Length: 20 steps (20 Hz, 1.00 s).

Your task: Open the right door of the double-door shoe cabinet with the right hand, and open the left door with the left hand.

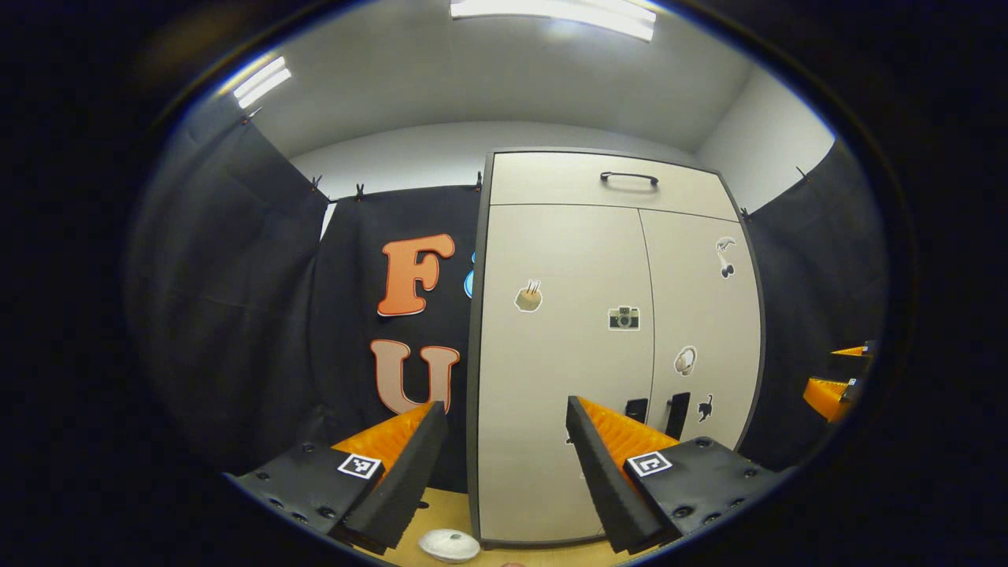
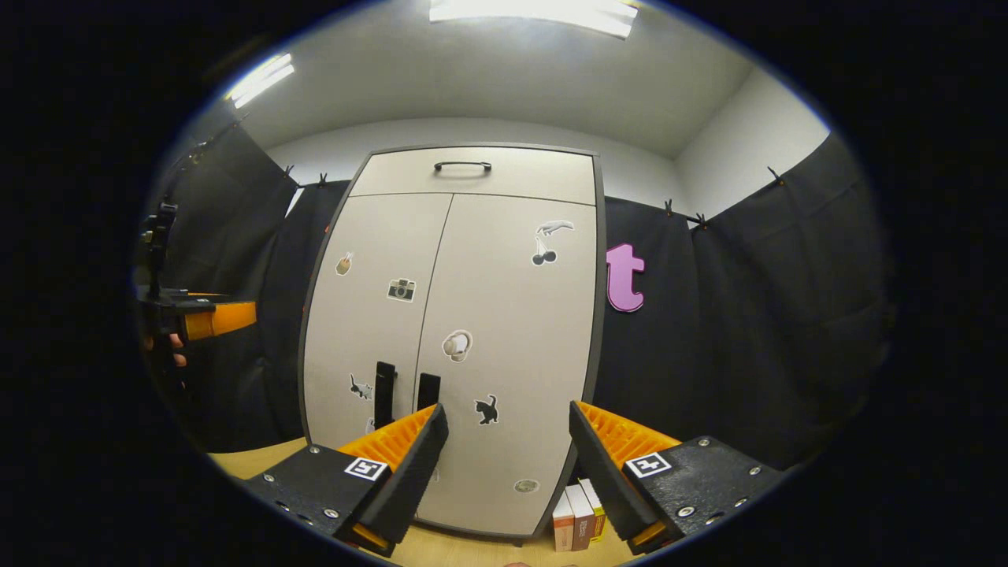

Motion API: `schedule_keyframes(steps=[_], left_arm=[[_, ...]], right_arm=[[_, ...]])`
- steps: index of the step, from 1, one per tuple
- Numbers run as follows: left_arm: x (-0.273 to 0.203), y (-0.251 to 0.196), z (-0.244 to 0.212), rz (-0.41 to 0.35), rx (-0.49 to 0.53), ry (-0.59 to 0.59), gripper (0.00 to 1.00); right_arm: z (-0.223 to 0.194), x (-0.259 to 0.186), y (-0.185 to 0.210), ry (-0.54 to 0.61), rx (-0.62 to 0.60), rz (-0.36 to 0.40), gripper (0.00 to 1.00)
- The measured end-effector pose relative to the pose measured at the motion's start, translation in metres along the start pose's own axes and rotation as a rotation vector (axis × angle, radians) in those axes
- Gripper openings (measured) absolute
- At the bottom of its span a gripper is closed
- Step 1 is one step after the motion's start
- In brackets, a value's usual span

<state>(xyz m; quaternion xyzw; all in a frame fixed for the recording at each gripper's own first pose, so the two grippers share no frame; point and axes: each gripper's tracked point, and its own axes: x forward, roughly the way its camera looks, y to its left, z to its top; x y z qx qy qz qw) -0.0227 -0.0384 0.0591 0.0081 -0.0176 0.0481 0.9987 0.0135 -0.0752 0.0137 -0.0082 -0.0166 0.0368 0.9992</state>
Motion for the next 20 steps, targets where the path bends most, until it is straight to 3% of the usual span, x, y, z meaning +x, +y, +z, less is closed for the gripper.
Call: schedule_keyframes(steps=[5, 8, 11, 15, 20], left_arm=[[-0.009, -0.032, -0.003, 0.031, 0.039, 0.028, 0.98], [-0.007, -0.047, 0.001, 0.039, 0.060, 0.019, 0.98], [0.001, -0.058, -0.006, 0.000, 0.037, 0.033, 0.98], [0.019, -0.050, -0.011, -0.035, 0.034, 0.022, 0.97], [0.034, -0.017, -0.023, -0.055, 0.023, 0.025, 0.97]], right_arm=[[-0.011, 0.003, -0.024, -0.014, 0.019, 0.083, 0.94], [-0.017, 0.009, -0.041, -0.007, 0.048, 0.066, 0.94], [-0.013, 0.013, -0.050, -0.022, 0.052, 0.037, 0.94], [-0.012, 0.022, -0.043, -0.025, 0.040, -0.010, 0.94], [-0.020, 0.039, -0.004, 0.002, 0.059, -0.026, 0.94]])
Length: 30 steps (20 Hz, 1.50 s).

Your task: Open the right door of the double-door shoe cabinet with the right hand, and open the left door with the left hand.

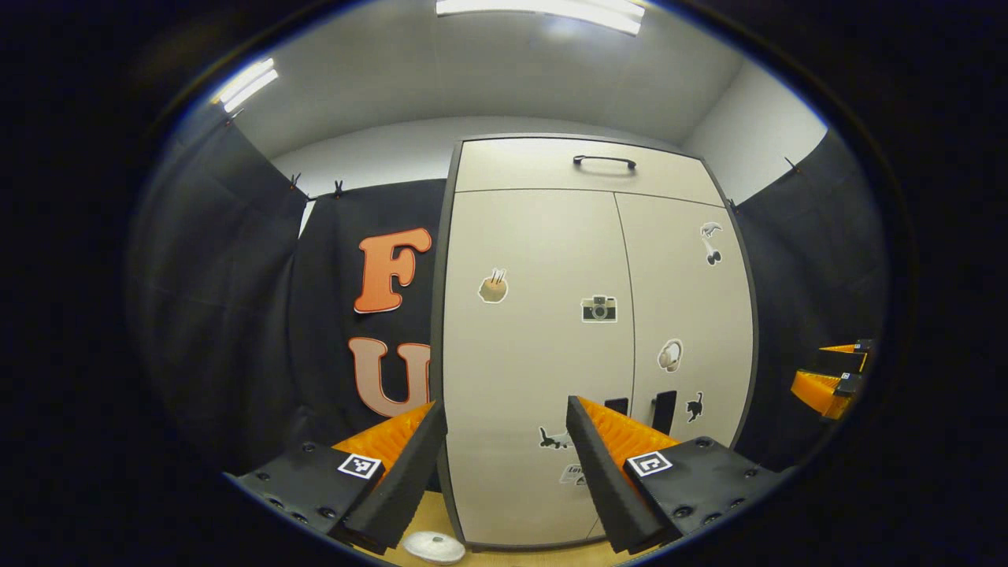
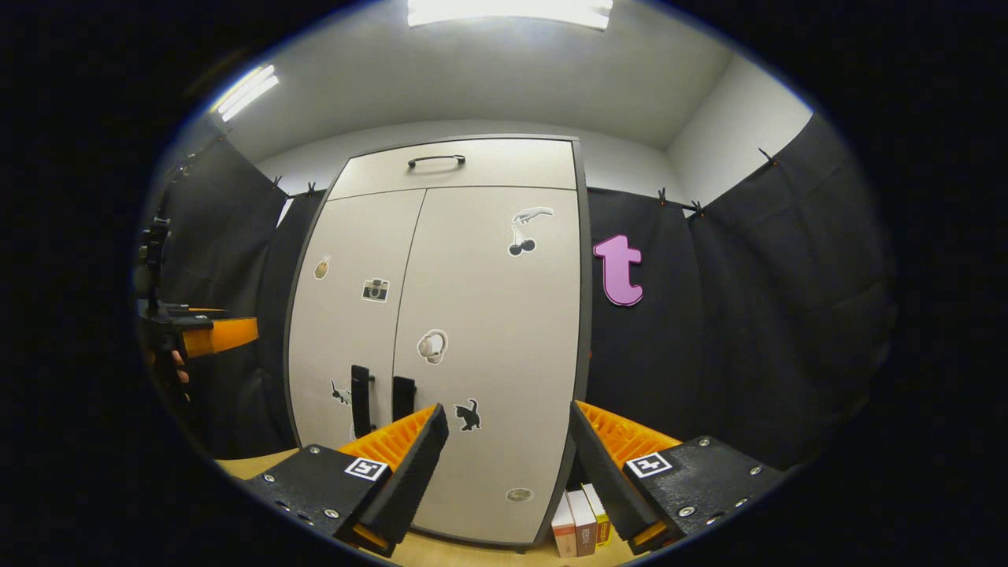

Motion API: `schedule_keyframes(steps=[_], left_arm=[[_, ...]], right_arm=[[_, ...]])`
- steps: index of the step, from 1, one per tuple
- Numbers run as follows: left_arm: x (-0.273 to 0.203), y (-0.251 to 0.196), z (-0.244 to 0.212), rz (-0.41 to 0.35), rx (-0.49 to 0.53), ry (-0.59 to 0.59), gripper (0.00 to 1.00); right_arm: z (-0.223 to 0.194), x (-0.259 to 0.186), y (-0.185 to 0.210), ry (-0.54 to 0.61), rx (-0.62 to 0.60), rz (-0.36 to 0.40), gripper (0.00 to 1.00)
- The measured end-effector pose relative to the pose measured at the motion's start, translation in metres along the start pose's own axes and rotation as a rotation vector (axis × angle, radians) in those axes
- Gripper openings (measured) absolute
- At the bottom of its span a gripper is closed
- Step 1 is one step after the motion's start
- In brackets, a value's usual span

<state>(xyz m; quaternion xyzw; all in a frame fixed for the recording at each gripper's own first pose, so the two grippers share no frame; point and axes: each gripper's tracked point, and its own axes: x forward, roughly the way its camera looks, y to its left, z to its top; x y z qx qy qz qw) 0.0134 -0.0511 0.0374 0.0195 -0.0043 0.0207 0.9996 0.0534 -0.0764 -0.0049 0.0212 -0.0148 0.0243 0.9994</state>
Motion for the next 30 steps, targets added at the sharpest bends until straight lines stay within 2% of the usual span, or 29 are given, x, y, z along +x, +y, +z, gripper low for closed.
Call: schedule_keyframes(steps=[9, 18, 21, 26, 27, 30], left_arm=[[0.020, 0.071, -0.027, 0.018, 0.012, 0.009, 0.98], [0.040, 0.128, -0.043, 0.067, 0.002, 0.014, 0.98], [0.039, 0.145, -0.053, 0.087, -0.016, 0.034, 0.97], [0.036, 0.169, -0.069, 0.136, -0.051, 0.067, 0.98], [0.035, 0.173, -0.073, 0.147, -0.059, 0.078, 0.98], [0.031, 0.178, -0.081, 0.159, -0.079, 0.103, 0.98]], right_arm=[[-0.034, 0.047, 0.085, 0.085, 0.012, 0.046, 0.94], [-0.071, 0.104, 0.148, 0.180, 0.058, 0.094, 0.94], [-0.077, 0.120, 0.139, 0.191, 0.035, 0.029, 0.90], [-0.100, 0.133, 0.120, 0.264, 0.062, -0.012, 0.82], [-0.108, 0.136, 0.117, 0.288, 0.056, -0.022, 0.75], [-0.115, 0.143, 0.120, 0.302, 0.060, -0.009, 0.65]])
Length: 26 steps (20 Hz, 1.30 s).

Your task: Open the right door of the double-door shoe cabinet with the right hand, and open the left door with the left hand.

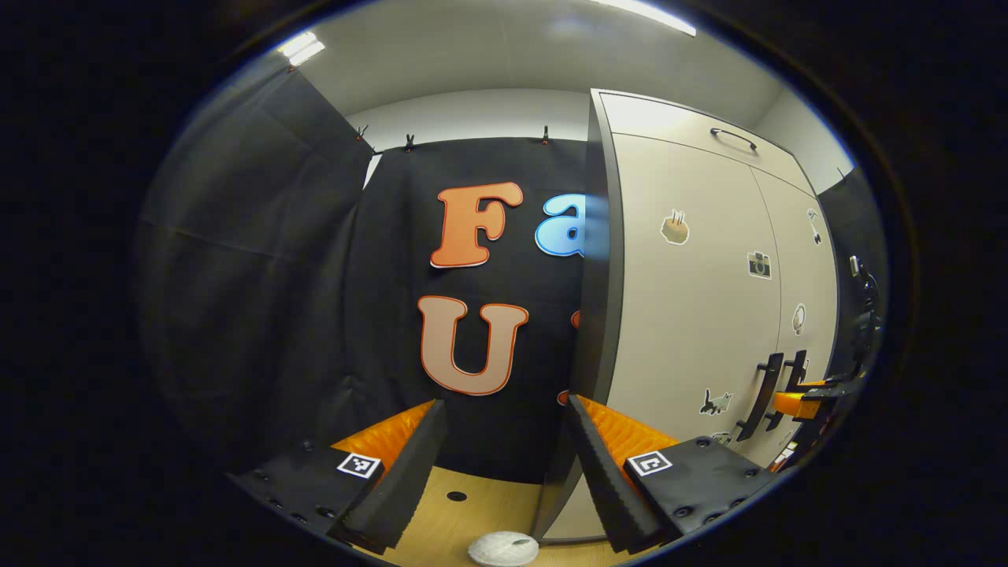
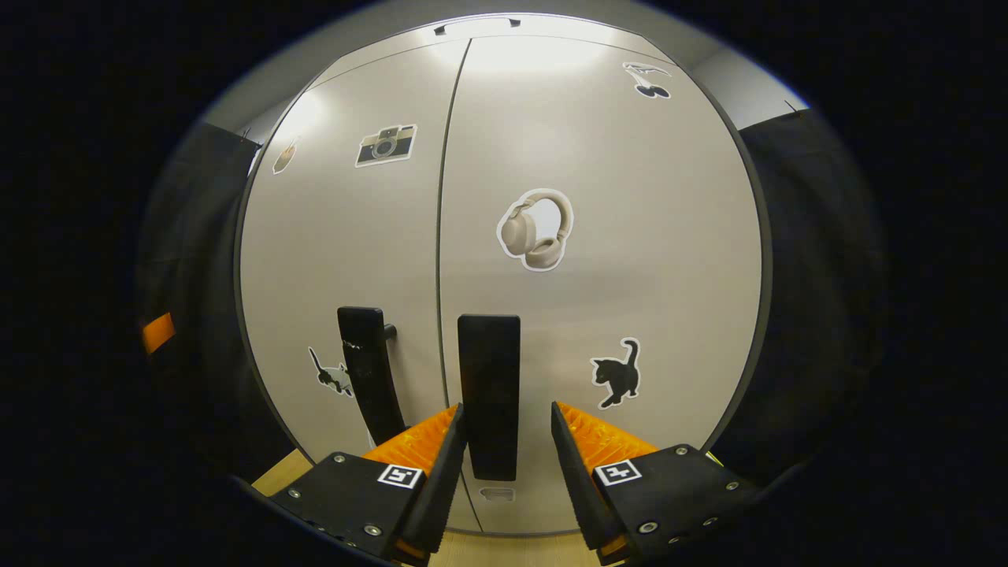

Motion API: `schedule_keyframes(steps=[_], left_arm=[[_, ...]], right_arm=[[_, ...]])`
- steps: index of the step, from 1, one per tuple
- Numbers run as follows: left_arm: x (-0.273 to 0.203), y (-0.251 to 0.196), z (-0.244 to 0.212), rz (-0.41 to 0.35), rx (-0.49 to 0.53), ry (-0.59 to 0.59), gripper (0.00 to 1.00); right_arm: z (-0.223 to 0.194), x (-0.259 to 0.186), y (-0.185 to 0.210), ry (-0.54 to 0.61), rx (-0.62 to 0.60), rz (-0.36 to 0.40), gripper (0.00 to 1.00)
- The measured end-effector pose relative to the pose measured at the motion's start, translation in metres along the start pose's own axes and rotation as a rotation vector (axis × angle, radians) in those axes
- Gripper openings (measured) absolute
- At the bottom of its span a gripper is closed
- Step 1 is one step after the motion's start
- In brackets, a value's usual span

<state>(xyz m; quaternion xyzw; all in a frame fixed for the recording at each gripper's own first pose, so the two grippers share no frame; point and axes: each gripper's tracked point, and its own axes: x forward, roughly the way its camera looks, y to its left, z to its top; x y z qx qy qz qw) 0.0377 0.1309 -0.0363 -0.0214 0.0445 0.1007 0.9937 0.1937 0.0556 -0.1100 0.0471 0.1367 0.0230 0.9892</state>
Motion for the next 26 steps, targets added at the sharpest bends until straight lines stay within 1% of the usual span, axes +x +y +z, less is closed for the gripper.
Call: schedule_keyframes(steps=[2, 3, 4, 5, 7, 9, 11, 14, 17, 21, 23, 26], left_arm=[[-0.003, -0.009, -0.007, -0.028, -0.005, 0.023, 0.98], [-0.005, -0.010, -0.009, -0.035, -0.003, 0.025, 0.98], [-0.007, -0.013, -0.010, -0.040, -0.001, 0.026, 0.98], [-0.011, -0.020, -0.011, -0.046, 0.000, 0.023, 0.98], [-0.012, -0.032, -0.007, -0.064, 0.003, 0.012, 0.98], [-0.014, -0.043, -0.007, -0.076, 0.026, 0.014, 0.98], [-0.018, -0.057, -0.003, -0.092, 0.061, 0.010, 0.98], [-0.028, -0.076, 0.013, -0.116, 0.079, -0.025, 0.97], [-0.038, -0.099, 0.012, -0.156, 0.080, -0.022, 0.98], [-0.048, -0.111, 0.011, -0.157, 0.076, -0.007, 0.98], [-0.051, -0.117, 0.014, -0.161, 0.068, -0.012, 0.97], [-0.054, -0.126, 0.021, -0.166, 0.071, -0.024, 0.98]], right_arm=[[-0.004, 0.005, 0.005, 0.016, 0.012, 0.013, 0.54], [-0.008, 0.007, 0.010, 0.034, 0.032, 0.028, 0.51], [-0.008, 0.007, 0.008, 0.034, 0.042, 0.020, 0.44], [-0.007, 0.008, 0.009, 0.032, 0.045, 0.024, 0.35], [-0.007, 0.007, 0.008, -0.010, 0.067, 0.048, 0.31], [-0.008, 0.006, 0.009, -0.004, 0.098, 0.064, 0.25], [-0.009, 0.005, 0.009, 0.006, 0.090, 0.067, 0.20], [-0.009, -0.002, 0.010, 0.025, 0.110, 0.093, 0.19], [-0.009, -0.012, 0.011, 0.027, 0.117, 0.124, 0.19], [-0.009, -0.028, 0.008, 0.017, 0.096, 0.169, 0.19], [-0.009, -0.039, 0.006, 0.027, 0.112, 0.192, 0.19], [-0.008, -0.052, 0.001, 0.029, 0.124, 0.203, 0.19]])
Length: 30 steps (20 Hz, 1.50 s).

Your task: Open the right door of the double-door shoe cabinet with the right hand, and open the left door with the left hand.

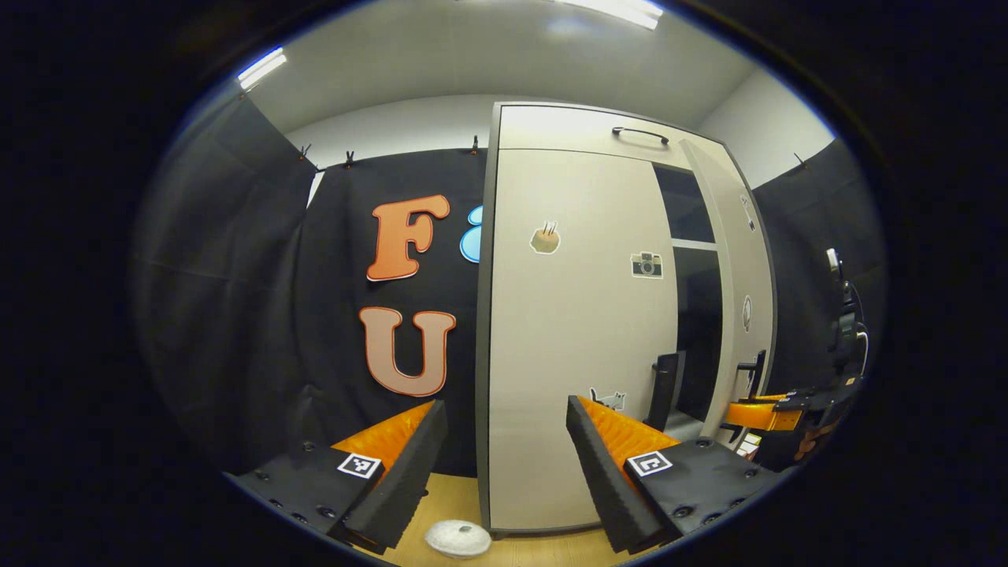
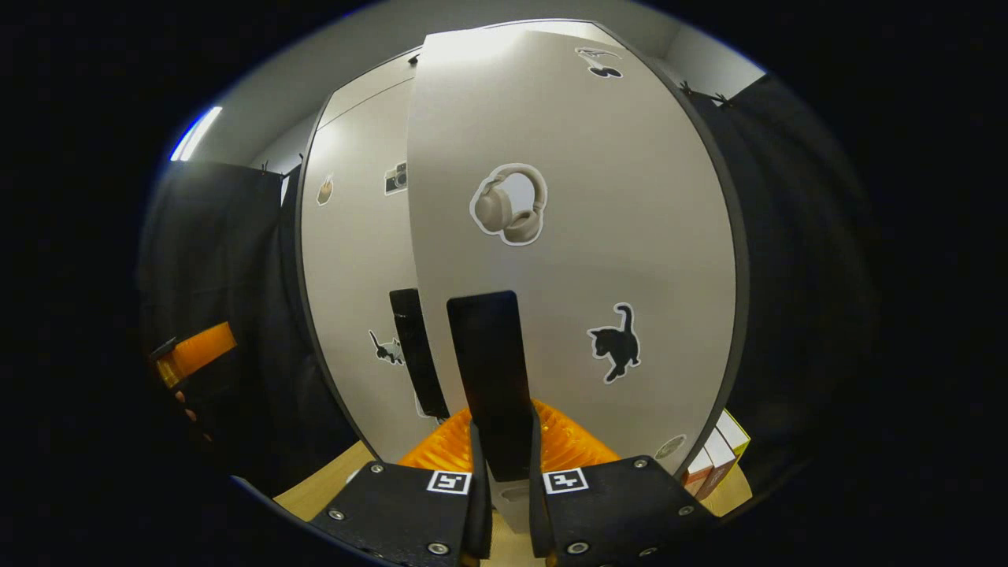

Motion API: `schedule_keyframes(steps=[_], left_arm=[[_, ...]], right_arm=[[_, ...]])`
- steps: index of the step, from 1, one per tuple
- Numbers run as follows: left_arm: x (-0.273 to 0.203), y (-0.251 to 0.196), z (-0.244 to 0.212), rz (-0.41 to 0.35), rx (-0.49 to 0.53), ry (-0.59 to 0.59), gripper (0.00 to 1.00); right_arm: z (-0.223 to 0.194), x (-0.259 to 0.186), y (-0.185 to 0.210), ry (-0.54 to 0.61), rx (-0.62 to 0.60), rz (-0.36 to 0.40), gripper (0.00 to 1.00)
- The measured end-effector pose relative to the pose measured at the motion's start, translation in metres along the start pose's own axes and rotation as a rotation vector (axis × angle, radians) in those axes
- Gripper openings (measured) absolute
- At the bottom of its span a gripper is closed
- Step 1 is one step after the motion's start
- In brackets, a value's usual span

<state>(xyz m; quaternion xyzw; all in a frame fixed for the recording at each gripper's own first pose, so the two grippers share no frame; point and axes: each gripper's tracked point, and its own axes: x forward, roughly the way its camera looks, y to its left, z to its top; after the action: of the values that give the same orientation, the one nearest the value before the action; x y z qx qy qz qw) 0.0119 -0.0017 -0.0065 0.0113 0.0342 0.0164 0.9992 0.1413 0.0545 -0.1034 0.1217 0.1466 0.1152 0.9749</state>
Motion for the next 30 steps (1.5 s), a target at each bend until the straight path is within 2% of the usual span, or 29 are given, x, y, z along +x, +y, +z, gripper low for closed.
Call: schedule_keyframes(steps=[5, 14, 23, 27, 29, 30], left_arm=[[-0.001, -0.025, 0.000, -0.041, -0.010, 0.008, 0.97], [0.009, -0.071, -0.006, -0.092, -0.035, 0.028, 0.97], [0.016, -0.087, -0.008, -0.087, -0.031, 0.034, 0.98], [0.018, -0.095, -0.016, -0.094, -0.030, 0.051, 0.98], [0.019, -0.099, -0.021, -0.094, -0.032, 0.053, 0.97], [0.020, -0.101, -0.026, -0.096, -0.031, 0.061, 0.98]], right_arm=[[0.003, -0.019, -0.003, 0.001, 0.017, 0.015, 0.19], [0.004, -0.043, -0.023, -0.035, 0.007, -0.010, 0.19], [0.011, -0.061, -0.061, -0.063, -0.050, -0.123, 0.16], [0.009, -0.067, -0.070, -0.058, -0.065, -0.142, 0.16], [0.004, -0.068, -0.084, -0.036, -0.120, -0.197, 0.15], [0.012, -0.071, -0.095, -0.064, -0.141, -0.231, 0.14]])
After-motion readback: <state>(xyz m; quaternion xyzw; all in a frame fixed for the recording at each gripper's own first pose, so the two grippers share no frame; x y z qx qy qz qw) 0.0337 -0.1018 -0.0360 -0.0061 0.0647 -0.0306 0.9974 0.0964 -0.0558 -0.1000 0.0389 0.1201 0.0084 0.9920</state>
